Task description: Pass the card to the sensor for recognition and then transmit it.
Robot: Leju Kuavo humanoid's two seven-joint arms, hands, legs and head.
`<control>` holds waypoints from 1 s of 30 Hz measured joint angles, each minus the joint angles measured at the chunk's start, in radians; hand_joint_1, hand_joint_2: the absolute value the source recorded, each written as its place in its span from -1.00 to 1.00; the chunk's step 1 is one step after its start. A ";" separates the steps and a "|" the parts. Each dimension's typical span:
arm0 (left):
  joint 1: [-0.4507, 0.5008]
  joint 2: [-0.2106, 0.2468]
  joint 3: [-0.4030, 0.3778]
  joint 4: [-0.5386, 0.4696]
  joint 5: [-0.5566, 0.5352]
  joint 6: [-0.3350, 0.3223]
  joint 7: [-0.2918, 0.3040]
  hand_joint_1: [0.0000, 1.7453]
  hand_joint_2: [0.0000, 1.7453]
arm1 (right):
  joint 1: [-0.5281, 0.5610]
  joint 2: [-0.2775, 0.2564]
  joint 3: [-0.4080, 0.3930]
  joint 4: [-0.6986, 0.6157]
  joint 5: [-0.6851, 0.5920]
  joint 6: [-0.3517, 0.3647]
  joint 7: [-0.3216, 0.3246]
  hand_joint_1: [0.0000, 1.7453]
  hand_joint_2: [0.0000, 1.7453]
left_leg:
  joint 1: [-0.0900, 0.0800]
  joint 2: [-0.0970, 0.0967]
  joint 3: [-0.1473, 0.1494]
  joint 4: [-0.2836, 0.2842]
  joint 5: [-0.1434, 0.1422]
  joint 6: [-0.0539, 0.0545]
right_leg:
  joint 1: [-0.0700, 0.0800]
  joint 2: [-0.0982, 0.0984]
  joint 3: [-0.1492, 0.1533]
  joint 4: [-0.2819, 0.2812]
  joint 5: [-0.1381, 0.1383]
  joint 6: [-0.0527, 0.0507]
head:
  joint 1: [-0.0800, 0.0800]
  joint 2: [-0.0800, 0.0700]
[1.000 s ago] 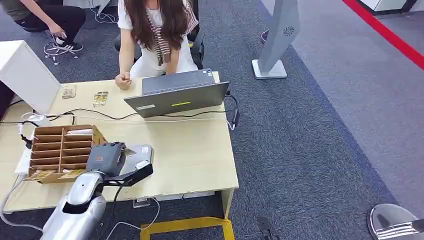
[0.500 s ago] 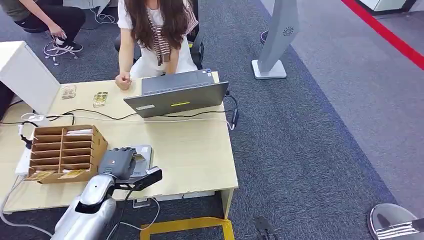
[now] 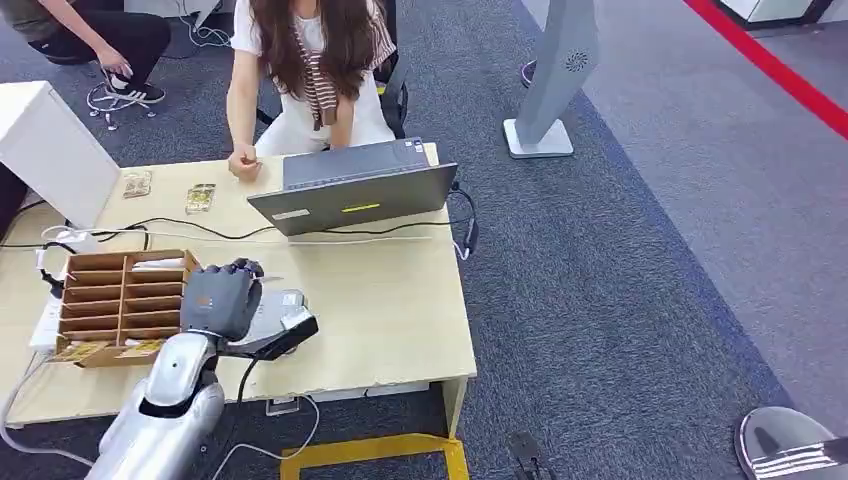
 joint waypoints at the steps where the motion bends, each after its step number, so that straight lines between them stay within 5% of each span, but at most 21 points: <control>1: 0.000 0.003 0.003 -0.031 0.000 0.021 -0.004 1.00 1.00 | 0.000 0.000 -0.001 0.000 0.000 0.000 0.000 -1.00 -1.00 | 0.000 0.000 0.000 0.000 0.000 0.000 | 0.000 0.000 0.000 0.000 0.000 0.000 | 0.000 0.000; 6: -0.001 0.018 0.022 -0.174 -0.006 0.115 -0.023 1.00 1.00 | 0.000 0.000 -0.002 0.003 0.010 -0.005 0.008 -1.00 -1.00 | 0.000 0.000 0.000 0.000 0.000 0.000 | 0.000 0.000 0.000 0.000 0.000 0.000 | 0.000 0.000; 13: -0.129 0.038 0.061 -0.230 -0.013 0.033 -0.008 1.00 1.00 | -0.004 0.008 -0.002 0.004 0.031 -0.003 0.019 -1.00 -1.00 | 0.000 -0.001 0.000 0.000 0.003 -0.001 | 0.000 0.000 0.000 0.000 0.002 0.000 | 0.000 0.000; 22: -0.284 0.048 0.077 -0.152 -0.062 -0.027 0.017 1.00 1.00 | -0.016 0.016 -0.002 0.006 0.041 0.000 0.025 -1.00 -1.00 | 0.000 -0.002 -0.001 0.000 0.004 -0.001 | 0.000 -0.001 -0.001 0.001 0.003 0.000 | 0.000 0.000; 30: -0.397 0.048 0.077 0.019 -0.110 -0.056 0.051 1.00 1.00 | -0.021 0.028 -0.002 0.008 0.039 -0.002 0.033 -1.00 -1.00 | 0.000 -0.002 -0.001 0.000 0.004 -0.001 | 0.000 -0.001 -0.001 0.001 0.003 0.000 | 0.000 0.000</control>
